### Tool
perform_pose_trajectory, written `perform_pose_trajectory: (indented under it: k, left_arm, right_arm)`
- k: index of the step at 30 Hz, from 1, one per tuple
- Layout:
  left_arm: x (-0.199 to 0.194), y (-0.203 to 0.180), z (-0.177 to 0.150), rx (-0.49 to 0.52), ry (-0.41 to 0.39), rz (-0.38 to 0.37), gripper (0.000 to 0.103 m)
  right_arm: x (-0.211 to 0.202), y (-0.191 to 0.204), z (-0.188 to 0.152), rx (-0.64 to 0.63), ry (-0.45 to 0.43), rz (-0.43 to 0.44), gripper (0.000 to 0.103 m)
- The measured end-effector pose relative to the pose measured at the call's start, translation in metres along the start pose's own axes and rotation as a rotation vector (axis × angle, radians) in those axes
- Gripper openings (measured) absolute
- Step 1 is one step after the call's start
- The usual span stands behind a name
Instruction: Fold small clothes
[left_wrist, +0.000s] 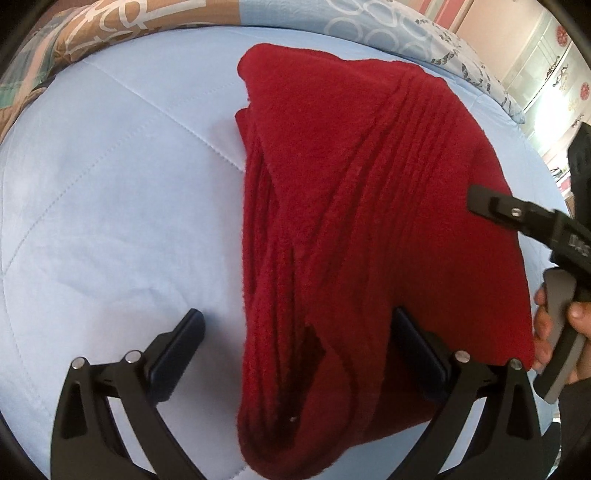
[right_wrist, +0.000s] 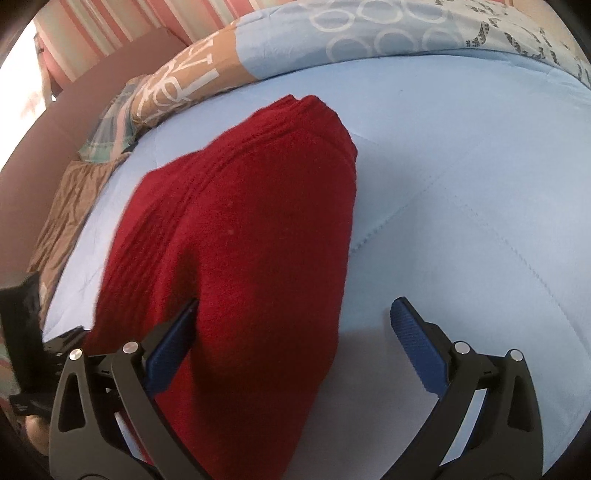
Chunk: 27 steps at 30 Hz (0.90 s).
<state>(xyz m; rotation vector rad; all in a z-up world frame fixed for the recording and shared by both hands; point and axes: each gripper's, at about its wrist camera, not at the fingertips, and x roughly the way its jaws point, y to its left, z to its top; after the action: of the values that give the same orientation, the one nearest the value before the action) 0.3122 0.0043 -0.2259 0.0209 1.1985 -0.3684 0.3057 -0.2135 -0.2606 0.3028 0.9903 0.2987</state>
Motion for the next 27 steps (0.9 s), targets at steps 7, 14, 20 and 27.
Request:
perform_pose_trajectory:
  k: [7, 14, 20, 27]
  left_arm:
    - [0.004, 0.005, 0.002, -0.004, 0.0, 0.003, 0.102]
    - [0.006, 0.006, 0.003, 0.025, -0.015, -0.009, 0.101]
    - [0.0, -0.005, -0.001, 0.078, -0.045, -0.059, 0.063]
    - [-0.008, -0.001, -0.002, 0.053, -0.086, -0.075, 0.049]
  right_arm:
    - [0.009, 0.01, -0.024, -0.021, 0.067, 0.051, 0.099]
    - [0.012, 0.005, -0.025, 0.013, 0.049, 0.119, 0.083]
    - [0.008, 0.008, -0.029, -0.002, 0.045, 0.104, 0.069]
    - [0.0, 0.017, -0.029, -0.025, 0.01, 0.106, 0.052]
